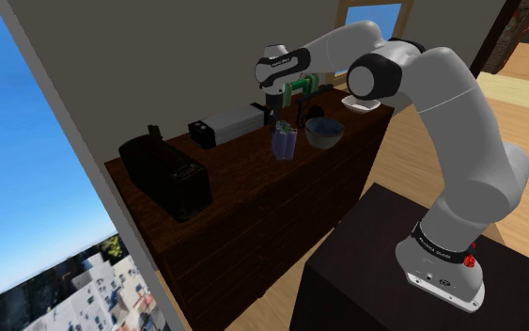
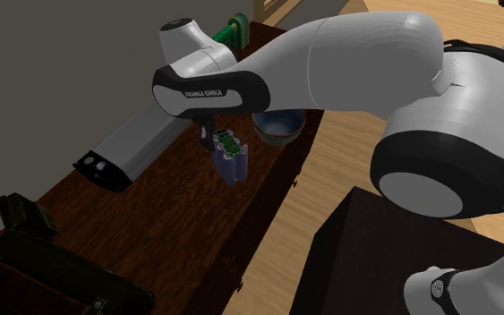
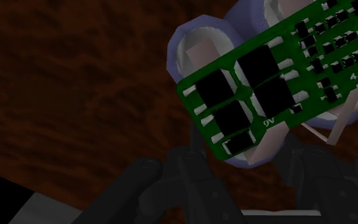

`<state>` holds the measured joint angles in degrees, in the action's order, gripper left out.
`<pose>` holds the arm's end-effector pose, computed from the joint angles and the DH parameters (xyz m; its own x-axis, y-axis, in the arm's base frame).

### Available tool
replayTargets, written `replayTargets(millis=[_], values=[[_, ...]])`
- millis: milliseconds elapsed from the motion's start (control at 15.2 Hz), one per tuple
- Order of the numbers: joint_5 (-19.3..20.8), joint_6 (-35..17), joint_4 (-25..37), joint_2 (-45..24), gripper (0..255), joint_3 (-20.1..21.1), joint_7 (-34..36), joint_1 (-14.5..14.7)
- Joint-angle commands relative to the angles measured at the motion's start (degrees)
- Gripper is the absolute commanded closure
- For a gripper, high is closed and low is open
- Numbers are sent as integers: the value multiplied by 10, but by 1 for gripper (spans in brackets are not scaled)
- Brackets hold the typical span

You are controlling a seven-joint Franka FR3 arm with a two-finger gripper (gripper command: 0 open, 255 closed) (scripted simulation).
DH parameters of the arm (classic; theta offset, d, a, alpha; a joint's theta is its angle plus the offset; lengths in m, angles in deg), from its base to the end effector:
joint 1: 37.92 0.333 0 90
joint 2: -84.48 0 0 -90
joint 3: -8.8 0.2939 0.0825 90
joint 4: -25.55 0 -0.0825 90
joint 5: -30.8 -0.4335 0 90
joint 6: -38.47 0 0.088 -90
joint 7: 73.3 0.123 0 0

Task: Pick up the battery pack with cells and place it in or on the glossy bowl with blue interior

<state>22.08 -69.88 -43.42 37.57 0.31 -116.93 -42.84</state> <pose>0.7561 -0.1411 0.2294 0.8687 0.4905 -0.0687 0.4825 -0.8694 -0.1061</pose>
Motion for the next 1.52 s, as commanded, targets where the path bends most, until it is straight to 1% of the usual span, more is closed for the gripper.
replayTargets(millis=[0, 792, 1452], values=[[1, 6, 1, 3, 255, -1, 0, 0], [5, 79, 46, 31, 255, -3, 6, -2], [8, 151, 113, 38, 255, -4, 11, -6]])
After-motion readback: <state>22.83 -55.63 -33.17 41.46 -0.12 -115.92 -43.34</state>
